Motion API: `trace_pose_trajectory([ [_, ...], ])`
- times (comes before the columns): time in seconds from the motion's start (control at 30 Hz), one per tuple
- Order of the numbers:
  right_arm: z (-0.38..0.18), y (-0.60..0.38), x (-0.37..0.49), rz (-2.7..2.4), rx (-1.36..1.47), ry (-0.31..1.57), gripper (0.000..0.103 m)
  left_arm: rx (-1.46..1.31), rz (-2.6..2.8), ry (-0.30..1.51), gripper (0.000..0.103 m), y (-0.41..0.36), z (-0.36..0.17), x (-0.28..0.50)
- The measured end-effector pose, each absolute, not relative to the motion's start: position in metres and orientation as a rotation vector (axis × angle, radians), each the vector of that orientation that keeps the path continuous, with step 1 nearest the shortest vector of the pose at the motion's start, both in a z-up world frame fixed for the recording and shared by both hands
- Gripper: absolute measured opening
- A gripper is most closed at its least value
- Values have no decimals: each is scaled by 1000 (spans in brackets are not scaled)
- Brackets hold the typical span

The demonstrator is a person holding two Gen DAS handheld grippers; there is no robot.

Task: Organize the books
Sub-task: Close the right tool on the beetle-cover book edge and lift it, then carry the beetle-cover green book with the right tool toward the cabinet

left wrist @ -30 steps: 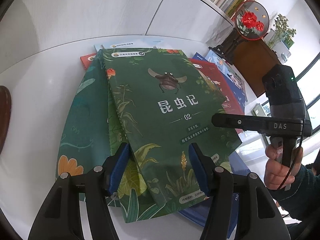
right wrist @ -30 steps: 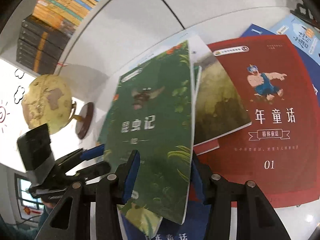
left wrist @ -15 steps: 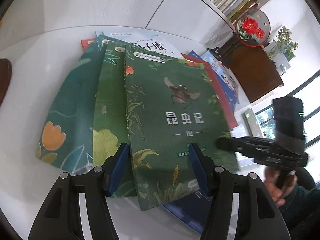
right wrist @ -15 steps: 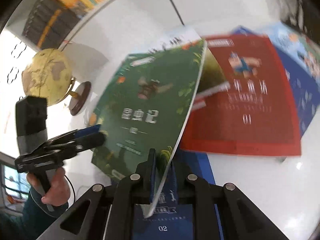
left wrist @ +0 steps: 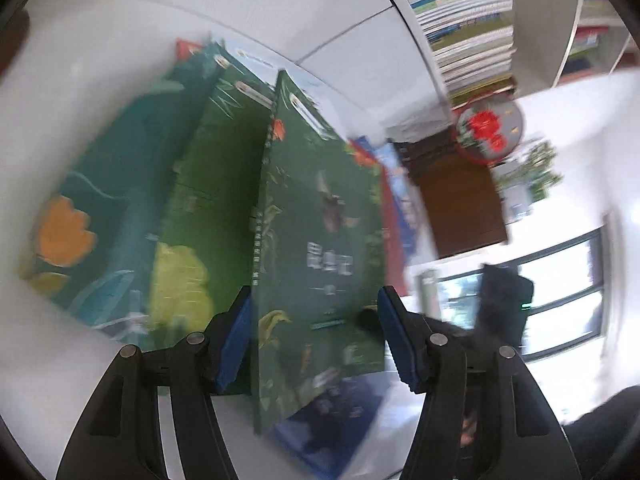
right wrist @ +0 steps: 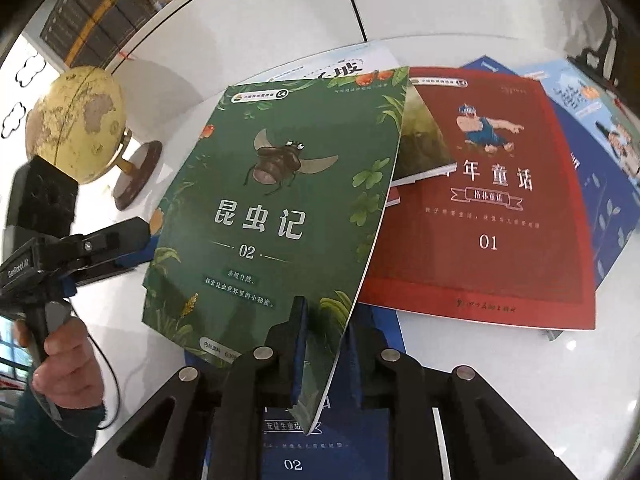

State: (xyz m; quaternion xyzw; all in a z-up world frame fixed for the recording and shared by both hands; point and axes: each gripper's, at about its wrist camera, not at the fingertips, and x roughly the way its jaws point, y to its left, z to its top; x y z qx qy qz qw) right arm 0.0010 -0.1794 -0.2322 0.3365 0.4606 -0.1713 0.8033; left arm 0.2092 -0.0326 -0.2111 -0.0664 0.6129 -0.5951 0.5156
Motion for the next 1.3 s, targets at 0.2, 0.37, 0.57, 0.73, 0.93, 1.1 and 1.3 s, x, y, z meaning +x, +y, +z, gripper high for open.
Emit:
trace_pose_trajectory([
  [0.2, -225, -185, -12, -330, 764, 955, 19, 14, -1381, 1358, 46, -51, -200, 192],
  [0.37, -223, -188, -18, -333, 794, 937, 26, 116, -1292, 1309, 15, -53, -198, 190],
  [0.57, -207, -176, -19, -384, 702, 901, 20, 171, -1278, 1255, 14, -54, -190, 179],
  [0.73, -177, -154, -8, -404, 490, 889, 16, 269, -1267, 1100, 14, -56, -168, 156],
  [0.93, -159, -143, -20, -416, 405, 862, 15, 260, -1278, 1051, 14, -51, -153, 146],
  [1.1, -141, -125, -38, -442, 256, 855, 15, 258, -1302, 1008, 14, -50, -141, 124],
  [1.3, -122, -132, -82, -474, 244, 831, 15, 293, -1344, 945, 14, -63, -119, 80],
])
